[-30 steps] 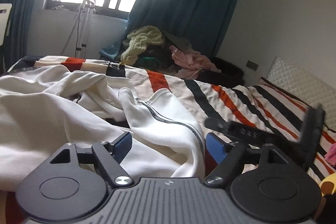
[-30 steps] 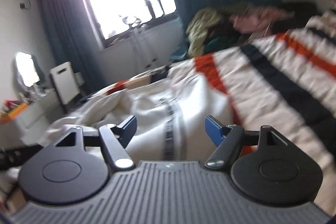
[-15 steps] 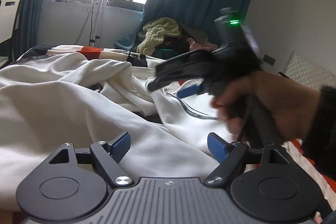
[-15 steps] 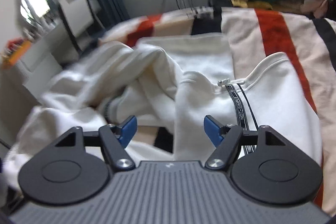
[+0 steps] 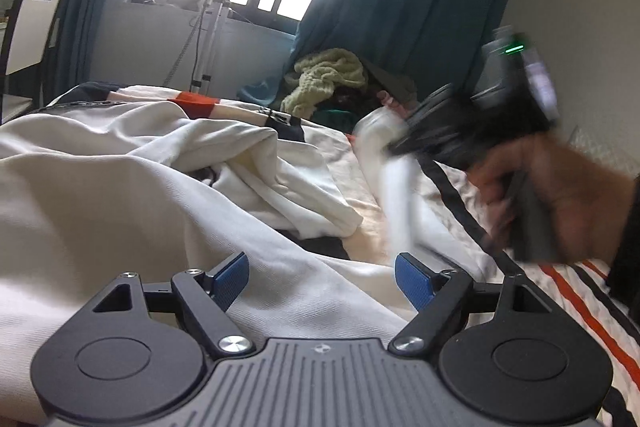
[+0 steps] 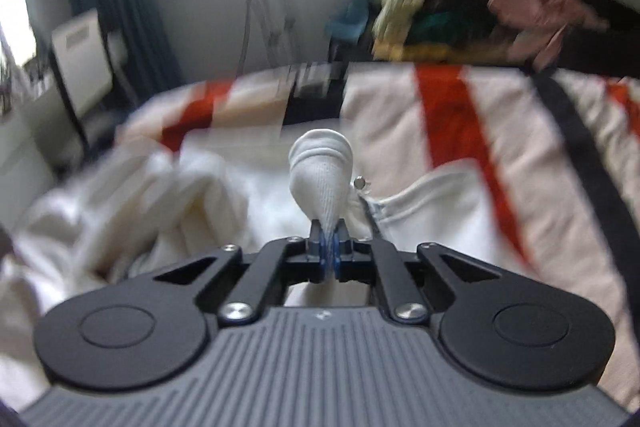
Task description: Fold clothes
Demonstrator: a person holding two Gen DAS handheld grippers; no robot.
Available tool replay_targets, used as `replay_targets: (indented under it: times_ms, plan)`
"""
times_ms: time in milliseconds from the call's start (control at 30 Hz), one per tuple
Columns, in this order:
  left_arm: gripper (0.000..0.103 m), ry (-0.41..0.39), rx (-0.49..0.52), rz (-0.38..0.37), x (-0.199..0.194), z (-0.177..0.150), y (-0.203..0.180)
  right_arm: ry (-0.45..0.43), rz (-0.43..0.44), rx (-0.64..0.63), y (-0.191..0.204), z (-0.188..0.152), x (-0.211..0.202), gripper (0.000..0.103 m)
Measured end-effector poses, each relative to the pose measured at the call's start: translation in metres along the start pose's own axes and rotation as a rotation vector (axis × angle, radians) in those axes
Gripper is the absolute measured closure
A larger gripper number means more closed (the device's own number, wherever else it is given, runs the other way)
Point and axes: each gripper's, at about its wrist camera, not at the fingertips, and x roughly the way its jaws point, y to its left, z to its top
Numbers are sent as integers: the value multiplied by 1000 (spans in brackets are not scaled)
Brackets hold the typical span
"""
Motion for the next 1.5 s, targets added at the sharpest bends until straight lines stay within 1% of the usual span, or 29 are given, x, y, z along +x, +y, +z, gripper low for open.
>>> replay_targets:
  times_ms: [133,200,267,367,400,433,500,567,600,667,700,767,867,933,967,1000,1033,1067,1100,1133,1200,1267,1333,1367,1400,1467,1500]
  plan:
    - [21,-39,-40,6,-9,2,0,-201,-2,117,-53,47,-61,96]
    - [21,-42,-60,9,-11,2,1,-333,-9,175,-87,57,-96,96]
    - [21,-39,-83,15,-13,2,1,-470,12,270,-128,52,-129,96]
    - [21,-69,-94,38,-21,5,1,-556,-59,377,-181,19,-164,96]
    - [21,-74,-92,47,-22,6,0,-559,-99,402,-197,4,-171,96]
    - [21,-73,-88,58,-23,6,0,-540,-151,432,-213,-16,-174,96]
    - [21,-68,-82,67,-25,5,-2,-470,-241,517,-243,-57,-174,96]
    - [21,-59,-75,71,-27,4,-5,-372,-302,633,-273,-106,-171,96]
    - [21,-60,-71,77,-30,3,-6,-299,-319,698,-287,-122,-167,96]
    - [21,-63,-71,88,-36,2,-8,-142,-346,828,-311,-147,-158,96]
    - [21,-63,-78,90,-40,1,-9,-104,-345,866,-317,-155,-156,96]
    - [21,-60,-86,80,-46,1,-11,-96,-321,899,-321,-163,-157,96]
    - [21,-55,-65,97,-52,-1,-15,-91,-278,962,-326,-176,-160,94]
    - [21,-46,-69,96,-54,-2,-16,-95,-209,1080,-332,-187,-159,93]
    - [20,-42,-73,94,-54,-3,-17,-99,-177,1138,-333,-191,-158,91]
    - [20,-33,-85,91,-54,-5,-16,-101,-155,1180,-334,-195,-157,80]
    - [20,-22,-100,88,-54,-6,-14,-101,-143,1203,-334,-197,-155,60]
    - [20,-11,-121,91,-53,-8,-11,-101,-151,1202,-333,-197,-156,47]
    - [20,2,-145,97,-52,-10,-8,-102,-165,1196,-331,-197,-157,30]
    - [20,13,-179,104,-52,-12,-4,-102,-178,1189,-330,-197,-158,28]
    - [20,37,-270,112,-55,-17,10,-106,-194,1189,-329,-198,-157,28]
    - [20,51,-371,126,-60,-20,26,-131,-186,1230,-332,-203,-155,29]
    - [20,65,-485,160,-69,-22,47,-155,-183,1267,-334,-208,-154,29]
    - [19,75,-553,179,-76,-24,58,-164,-185,1280,-335,-210,-153,30]
    - [19,80,-620,194,-83,-25,69,-172,-189,1282,-336,-210,-151,36]
    - [18,77,-708,242,-99,-21,88,-186,-195,1281,-338,-209,-149,39]
    - [16,75,-748,269,-108,-18,98,-194,-199,1280,-339,-209,-148,40]
